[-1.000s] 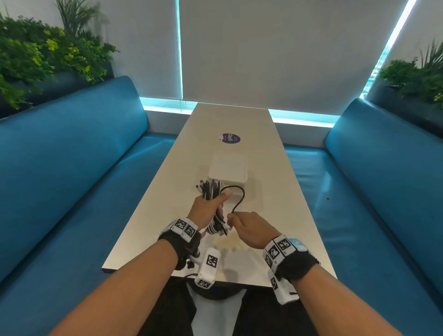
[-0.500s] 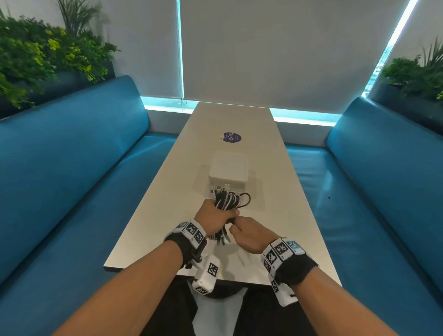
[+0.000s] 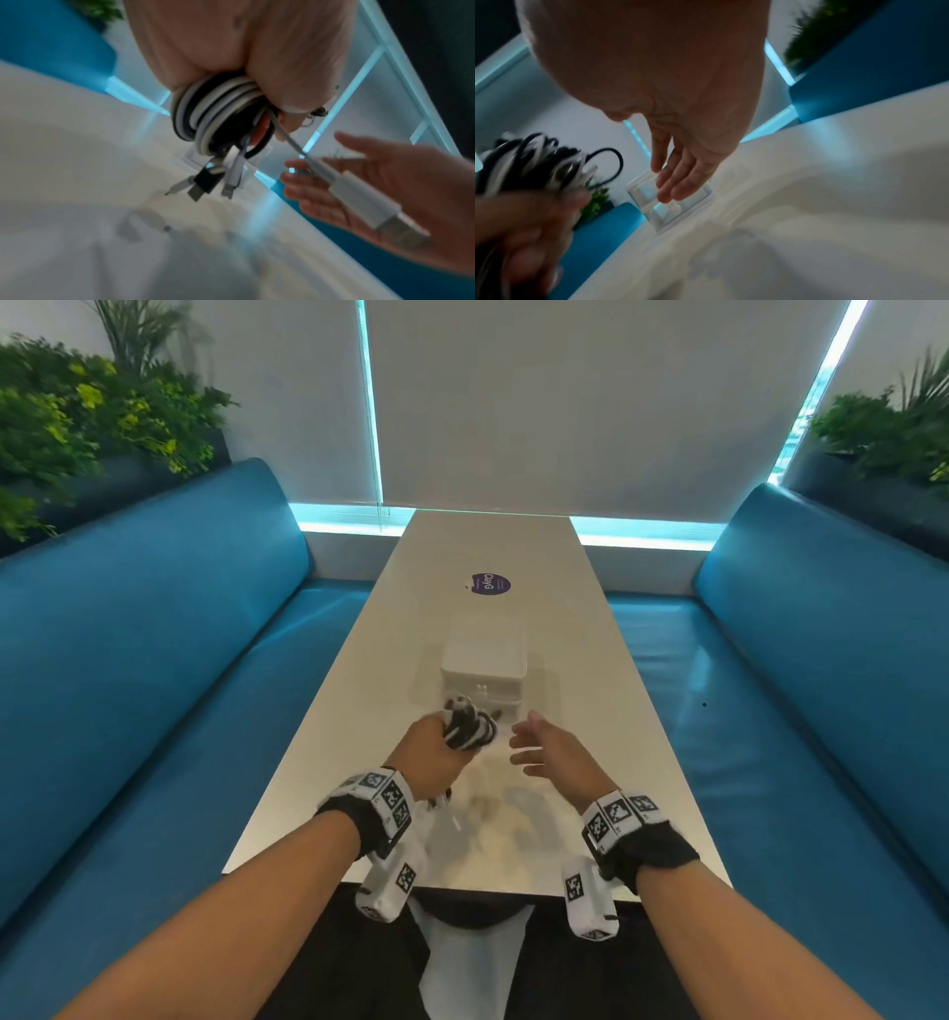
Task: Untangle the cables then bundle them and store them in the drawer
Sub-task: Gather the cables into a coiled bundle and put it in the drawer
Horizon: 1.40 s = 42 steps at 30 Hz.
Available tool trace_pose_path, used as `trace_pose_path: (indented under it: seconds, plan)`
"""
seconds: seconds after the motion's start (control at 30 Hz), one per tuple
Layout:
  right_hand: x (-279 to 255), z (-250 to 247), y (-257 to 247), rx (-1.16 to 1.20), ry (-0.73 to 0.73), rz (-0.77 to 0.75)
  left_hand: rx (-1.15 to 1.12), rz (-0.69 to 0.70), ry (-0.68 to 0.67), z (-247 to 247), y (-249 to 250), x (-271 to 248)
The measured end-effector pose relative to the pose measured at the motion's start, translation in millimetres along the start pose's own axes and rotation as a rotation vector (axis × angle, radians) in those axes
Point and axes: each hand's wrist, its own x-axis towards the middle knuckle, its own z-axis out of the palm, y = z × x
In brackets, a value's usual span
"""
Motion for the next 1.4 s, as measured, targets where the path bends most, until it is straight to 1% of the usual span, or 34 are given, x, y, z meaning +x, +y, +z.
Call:
trace_pose_path:
  seconds: [0.03,0.07,0.1,0.13,0.17,0.23,0.27,0.33,0.4,0.5,0.63,0.7,0.77,0.83,0.93,1.13,1.3,1.4]
  plan:
    - [3.0,-0.3,-1.5,0.097,-0.007,0.021,0.146,0.030,-0.096,2.0,1.4,-2.6]
    - [2.3,-0.5,-5.3,0.141,-0.030,0.025,0.338,0.065,-0.196,4.6,5.1,-6.0]
    - [0.2,-0.2,-8.6,0.125,-0.061,0.019,0.563,0.121,-0.261,9.3,6.9,-9.3]
    - [-3.3,0.2,-11.9,0.040,-0.095,-0.006,0.765,0.179,-0.314,14.4,8.2,-12.3]
    - [-6.9,-0.2,-14.2,-0.105,-0.131,-0.055,0.879,0.233,-0.336,19.2,9.8,-14.6]
    - [-12.8,0.2,-15.9,-0.455,-0.229,-0.129,1.021,0.296,-0.384,25.9,16.7,-17.0]
    - [-15.2,1.2,-16.3,-0.598,-0.285,-0.125,1.060,0.319,-0.421,28.1,18.6,-16.4]
    - [-16.2,3.2,-14.0,-0.747,-0.377,-0.066,1.118,0.367,-0.499,29.6,21.6,-15.1]
    - [-12.5,5.5,-7.1,-0.790,-0.402,-0.019,1.149,0.396,-0.490,30.0,23.1,-14.6]
    - [-7.0,10.6,0.1,-0.822,-0.337,-0.021,1.155,0.415,-0.429,30.8,18.5,-14.8]
    - [-4.6,19.8,0.2,-0.931,-0.242,-0.071,1.105,0.365,-0.368,24.2,14.0,-16.3]
    - [-4.6,21.5,-1.6,-1.003,-0.212,-0.116,1.091,0.307,-0.320,22.7,13.4,-19.7]
    - [-5.2,21.6,-3.9,-1.072,-0.212,-0.144,1.048,0.215,-0.241,23.3,11.3,-22.3]
    - [-6.4,22.0,-4.2,-1.101,-0.218,-0.152,1.022,0.128,-0.205,24.1,10.2,-22.7]
    - [-8.7,20.3,-1.6,-1.126,-0.215,-0.190,0.999,0.087,-0.233,25.4,10.6,-20.0]
    - [-11.4,7.7,1.7,-1.108,-0.160,-0.260,0.777,-0.050,-0.319,16.0,11.9,-10.4]
    - [-13.4,7.3,4.5,-1.156,-0.134,-0.343,0.689,-0.064,-0.419,15.6,10.8,-7.4]
    - [-15.0,8.7,6.3,-1.142,-0.113,-0.376,0.648,-0.051,-0.418,13.9,8.3,-7.2]
